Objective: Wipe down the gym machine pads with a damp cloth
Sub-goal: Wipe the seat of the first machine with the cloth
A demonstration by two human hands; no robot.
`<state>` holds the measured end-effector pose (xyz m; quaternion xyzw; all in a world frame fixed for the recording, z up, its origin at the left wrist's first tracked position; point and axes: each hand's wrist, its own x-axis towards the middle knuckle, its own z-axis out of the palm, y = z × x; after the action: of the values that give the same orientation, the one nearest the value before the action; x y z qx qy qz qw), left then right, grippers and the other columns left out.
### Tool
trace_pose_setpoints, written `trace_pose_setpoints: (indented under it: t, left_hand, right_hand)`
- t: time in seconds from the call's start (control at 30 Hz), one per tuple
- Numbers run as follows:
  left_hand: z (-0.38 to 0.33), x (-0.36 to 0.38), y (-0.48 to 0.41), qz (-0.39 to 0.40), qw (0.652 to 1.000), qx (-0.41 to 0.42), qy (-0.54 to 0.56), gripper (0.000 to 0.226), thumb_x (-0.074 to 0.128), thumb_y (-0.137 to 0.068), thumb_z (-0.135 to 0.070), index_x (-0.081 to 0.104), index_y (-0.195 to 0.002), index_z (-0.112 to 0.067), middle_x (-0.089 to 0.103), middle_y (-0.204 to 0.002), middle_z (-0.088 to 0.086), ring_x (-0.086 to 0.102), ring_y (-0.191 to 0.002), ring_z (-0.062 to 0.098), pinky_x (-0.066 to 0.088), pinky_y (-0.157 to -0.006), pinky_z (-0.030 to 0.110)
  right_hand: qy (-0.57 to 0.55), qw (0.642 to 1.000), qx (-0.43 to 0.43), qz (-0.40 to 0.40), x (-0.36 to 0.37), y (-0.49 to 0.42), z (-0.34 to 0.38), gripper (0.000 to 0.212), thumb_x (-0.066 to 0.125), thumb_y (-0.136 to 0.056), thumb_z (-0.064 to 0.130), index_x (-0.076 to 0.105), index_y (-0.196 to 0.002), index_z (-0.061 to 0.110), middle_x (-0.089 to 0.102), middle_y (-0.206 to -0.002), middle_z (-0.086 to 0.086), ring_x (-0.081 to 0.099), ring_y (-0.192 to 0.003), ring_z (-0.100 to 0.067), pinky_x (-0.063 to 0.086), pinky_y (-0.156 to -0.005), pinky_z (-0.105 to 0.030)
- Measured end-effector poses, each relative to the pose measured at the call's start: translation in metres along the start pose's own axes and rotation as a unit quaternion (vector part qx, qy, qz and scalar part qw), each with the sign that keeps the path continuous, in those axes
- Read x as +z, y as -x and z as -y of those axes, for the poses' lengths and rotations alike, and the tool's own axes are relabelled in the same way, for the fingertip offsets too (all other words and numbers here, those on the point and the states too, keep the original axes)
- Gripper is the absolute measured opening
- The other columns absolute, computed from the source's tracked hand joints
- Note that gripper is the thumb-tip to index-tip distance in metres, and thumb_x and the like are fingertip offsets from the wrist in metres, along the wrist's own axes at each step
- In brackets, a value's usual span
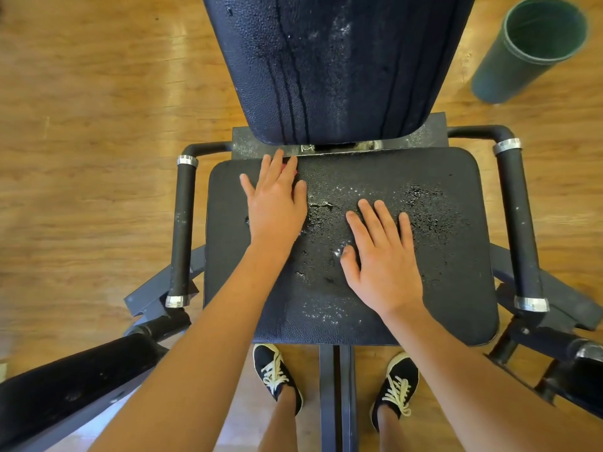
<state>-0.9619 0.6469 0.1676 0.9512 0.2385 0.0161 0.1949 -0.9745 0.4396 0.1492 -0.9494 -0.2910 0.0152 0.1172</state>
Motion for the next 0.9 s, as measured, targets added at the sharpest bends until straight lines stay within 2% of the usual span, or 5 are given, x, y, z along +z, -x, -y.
trace_pose_setpoints:
  t: [0.1,0.27,0.47,0.7,0.9]
  left_hand:
    - [0.007,0.000,0.007,0.011,1.000,0.023,0.008,0.047,0.047,-0.105,-0.028,0.048,-0.151,-0.020,0.031,-0.166,0.005,0.019,-0.156,0.026,0.007,-0.120,0.064]
    - [0.009,0.001,0.020,0.016,0.996,0.019,0.084,0.045,0.043,-0.108,-0.017,0.045,-0.153,-0.015,0.026,-0.168,0.003,0.012,-0.157,0.025,0.011,-0.125,0.051]
    - [0.006,0.004,0.042,0.001,0.997,-0.001,0.076,0.045,0.042,-0.109,-0.013,0.044,-0.154,-0.013,0.027,-0.167,0.004,0.015,-0.157,0.025,0.015,-0.125,0.043]
    - [-0.002,0.009,0.027,-0.032,0.997,-0.044,0.059,0.045,0.040,-0.108,-0.008,0.044,-0.153,-0.007,0.027,-0.167,0.010,0.016,-0.157,0.029,0.019,-0.126,0.045]
    - [-0.002,0.007,-0.002,-0.039,0.997,-0.033,0.066,0.040,0.042,-0.107,-0.005,0.052,-0.146,-0.005,0.033,-0.164,0.012,0.020,-0.155,0.032,0.021,-0.124,0.046]
  right_hand:
    - [0.002,1.000,0.000,0.002,0.001,0.000,-0.001,0.054,0.036,-0.102,0.037,0.046,-0.151,0.016,0.036,-0.163,-0.009,0.024,-0.155,-0.029,0.017,-0.125,-0.059]
    - [0.003,1.000,0.000,0.003,0.003,0.002,-0.001,0.054,0.035,-0.102,0.038,0.046,-0.151,0.016,0.036,-0.164,-0.008,0.023,-0.155,-0.029,0.016,-0.125,-0.059]
    - [0.005,1.000,0.000,0.006,0.003,0.000,-0.002,0.055,0.035,-0.102,0.038,0.046,-0.151,0.016,0.035,-0.164,-0.008,0.023,-0.155,-0.029,0.016,-0.125,-0.058]
    - [0.003,1.000,0.003,0.014,0.001,0.000,-0.001,0.054,0.036,-0.102,0.038,0.045,-0.152,0.016,0.035,-0.164,-0.008,0.022,-0.156,-0.029,0.016,-0.125,-0.059]
    - [0.004,1.000,0.001,0.010,0.001,-0.001,-0.002,0.054,0.037,-0.102,0.037,0.046,-0.151,0.016,0.036,-0.163,-0.008,0.023,-0.155,-0.029,0.017,-0.125,-0.059]
